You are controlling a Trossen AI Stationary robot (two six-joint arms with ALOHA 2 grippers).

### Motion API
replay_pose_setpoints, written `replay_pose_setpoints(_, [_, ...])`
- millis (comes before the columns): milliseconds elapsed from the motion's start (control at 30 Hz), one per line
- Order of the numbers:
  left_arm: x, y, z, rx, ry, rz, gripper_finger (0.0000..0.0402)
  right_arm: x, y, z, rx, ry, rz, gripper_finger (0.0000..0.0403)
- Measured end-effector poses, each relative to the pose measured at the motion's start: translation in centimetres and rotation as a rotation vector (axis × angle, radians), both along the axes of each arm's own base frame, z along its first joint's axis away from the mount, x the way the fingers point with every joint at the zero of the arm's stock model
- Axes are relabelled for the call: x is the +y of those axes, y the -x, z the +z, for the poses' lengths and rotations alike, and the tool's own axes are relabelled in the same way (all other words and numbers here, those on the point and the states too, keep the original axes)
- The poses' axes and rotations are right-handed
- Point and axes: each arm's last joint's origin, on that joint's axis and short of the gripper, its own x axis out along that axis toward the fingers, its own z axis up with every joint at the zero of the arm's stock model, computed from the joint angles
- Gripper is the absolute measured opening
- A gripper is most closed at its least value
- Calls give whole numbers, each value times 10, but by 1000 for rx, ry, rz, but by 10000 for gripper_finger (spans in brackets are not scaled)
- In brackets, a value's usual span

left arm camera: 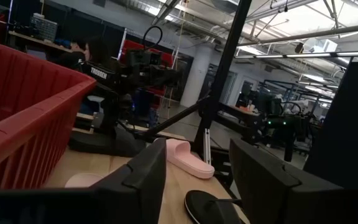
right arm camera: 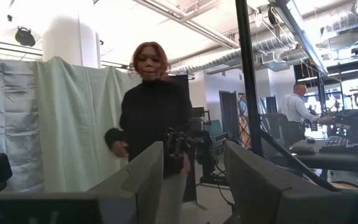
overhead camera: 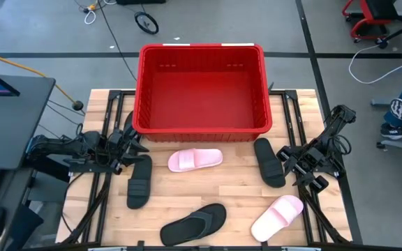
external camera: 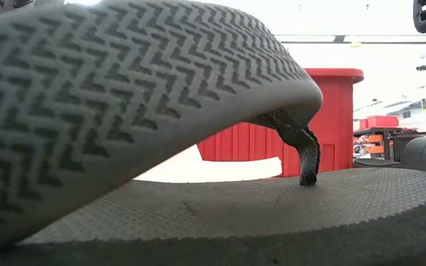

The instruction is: Pick and place slides into bin

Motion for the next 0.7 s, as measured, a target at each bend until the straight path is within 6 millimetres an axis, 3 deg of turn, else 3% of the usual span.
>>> replay_pose_setpoints(200, [0,1,4,-31,35,-7,177,0,0,0,0,0,0,175])
replay_pose_setpoints(333, [1,6,19,-180,97,-24,182,0,0,0,0,0,0,175])
replay_pose_setpoints(433, [1,14,43,-249,129,-53,185,0,0,0,0,0,0,175])
replay_pose_setpoints(500, [0,18,63,-248,45,-52,185,0,0,0,1,1,0,175])
replay_pose_setpoints(600, [-1,13,81,-81,-101,5,182,0,0,0,4,4,0,175])
replay_pose_setpoints(700, [0,9,112,11,-150,52,179,0,0,-1,6,6,0,175])
